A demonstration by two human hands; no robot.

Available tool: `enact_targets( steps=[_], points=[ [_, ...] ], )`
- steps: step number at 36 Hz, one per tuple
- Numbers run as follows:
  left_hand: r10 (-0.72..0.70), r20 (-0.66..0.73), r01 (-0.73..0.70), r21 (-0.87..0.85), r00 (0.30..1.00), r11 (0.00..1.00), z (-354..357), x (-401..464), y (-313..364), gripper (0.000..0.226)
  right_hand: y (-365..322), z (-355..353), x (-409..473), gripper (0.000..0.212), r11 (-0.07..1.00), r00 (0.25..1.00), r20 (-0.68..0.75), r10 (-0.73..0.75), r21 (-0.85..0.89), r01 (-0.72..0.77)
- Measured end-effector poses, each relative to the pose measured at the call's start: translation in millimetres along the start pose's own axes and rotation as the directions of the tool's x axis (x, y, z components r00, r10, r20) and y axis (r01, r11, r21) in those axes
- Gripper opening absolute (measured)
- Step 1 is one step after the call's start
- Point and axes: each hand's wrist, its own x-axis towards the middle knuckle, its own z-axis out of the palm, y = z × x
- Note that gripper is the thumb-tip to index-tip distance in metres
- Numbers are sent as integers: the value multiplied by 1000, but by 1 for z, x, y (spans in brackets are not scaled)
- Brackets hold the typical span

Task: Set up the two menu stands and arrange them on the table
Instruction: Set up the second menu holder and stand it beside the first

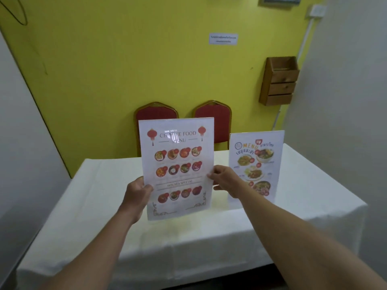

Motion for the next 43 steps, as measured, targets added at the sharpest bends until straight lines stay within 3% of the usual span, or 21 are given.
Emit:
enact_targets(
  steps=[9, 15, 23, 30, 43],
  points=[
    [39, 50, -48, 204, 998, 978, 15, 35, -8, 28, 21, -2, 9, 7, 999, 993, -117, 7, 39, -2],
    [63, 4, -60, 347, 998, 936, 26, 54, -26, 20, 31, -3, 20, 18, 1000, 985, -170, 7, 15, -5],
    [67, -40, -46, 392, 997, 919, 39, 62, -43, 12, 45, -6, 31, 24, 996, 976, -219, 17, -87, -37],
    [65, -34, -46, 397, 997, 917, 43, 64, -49, 9, 55, -5, 33, 11, 996, 974, -220, 48, -68, -64],
    [59, -54, -29, 454, 997, 891, 43, 61, -56, 8, 62, -3, 39, 16, 965, 983, -185, 3, -256, -52]
  ],
)
